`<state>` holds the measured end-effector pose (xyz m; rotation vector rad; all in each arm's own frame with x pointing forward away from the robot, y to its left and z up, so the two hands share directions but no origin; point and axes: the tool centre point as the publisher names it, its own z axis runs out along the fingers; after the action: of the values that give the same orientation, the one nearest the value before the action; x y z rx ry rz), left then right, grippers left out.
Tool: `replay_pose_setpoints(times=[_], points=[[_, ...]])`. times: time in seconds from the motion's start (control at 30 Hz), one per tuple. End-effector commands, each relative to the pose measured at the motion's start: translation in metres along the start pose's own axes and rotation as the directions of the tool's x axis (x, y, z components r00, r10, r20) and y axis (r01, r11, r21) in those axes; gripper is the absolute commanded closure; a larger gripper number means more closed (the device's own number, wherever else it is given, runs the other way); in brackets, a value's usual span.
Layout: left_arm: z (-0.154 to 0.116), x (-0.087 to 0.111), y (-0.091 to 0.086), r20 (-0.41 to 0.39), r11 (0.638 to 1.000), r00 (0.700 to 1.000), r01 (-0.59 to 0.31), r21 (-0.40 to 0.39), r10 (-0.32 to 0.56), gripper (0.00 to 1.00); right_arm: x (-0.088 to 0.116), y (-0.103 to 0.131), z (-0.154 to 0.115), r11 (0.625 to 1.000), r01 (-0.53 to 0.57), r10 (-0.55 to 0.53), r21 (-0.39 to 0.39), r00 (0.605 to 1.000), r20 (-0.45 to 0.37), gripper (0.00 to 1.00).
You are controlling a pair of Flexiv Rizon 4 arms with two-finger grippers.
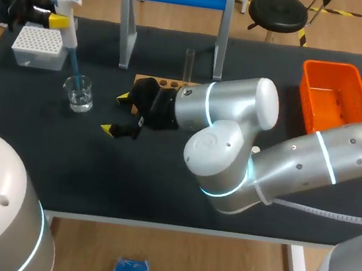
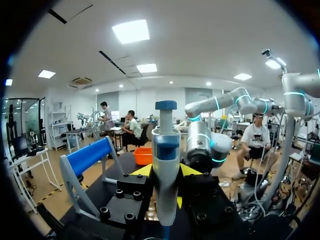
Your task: Invert the test tube, pick up the pipette, mount the tip to pipette, aspirate from beaker and dispense into the tube, eject the tip, return the pipette, and cap with the stopper.
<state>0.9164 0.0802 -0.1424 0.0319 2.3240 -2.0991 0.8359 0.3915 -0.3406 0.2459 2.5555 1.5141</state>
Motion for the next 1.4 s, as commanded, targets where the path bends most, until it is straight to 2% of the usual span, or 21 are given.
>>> replay_pose_setpoints(times=[0.03,0.5,1.0,1.4], points=[[0.002,-0.006,0.001,-0.010,1.000,1.000,-0.007,-0.004,0.007,1.00,0.000,-0.001,0.001,1.000,0.000,0.000,-0.004,1.000,0.001,0.00],[0.003,-0.015,0.005,-0.006,0.999,1.000,-0.025,-0.031,0.025,1.00,0.000,-0.001,0.001,1.000,0.000,0.000,-0.004,1.000,0.001,0.00],[0.008,-0.021,0.028,-0.008,1.000,1.000,-0.008,-0.017,0.007,1.00,0.000,-0.001,0.001,1.000,0.000,0.000,-0.004,1.000,0.001,0.00],[0.006,-0.020,0.034,0.004,1.000,1.000,-0.005,0.000,0.005,1.00,0.000,-0.001,0.001,1.000,0.000,0.000,-0.004,1.000,0.001,0.00]])
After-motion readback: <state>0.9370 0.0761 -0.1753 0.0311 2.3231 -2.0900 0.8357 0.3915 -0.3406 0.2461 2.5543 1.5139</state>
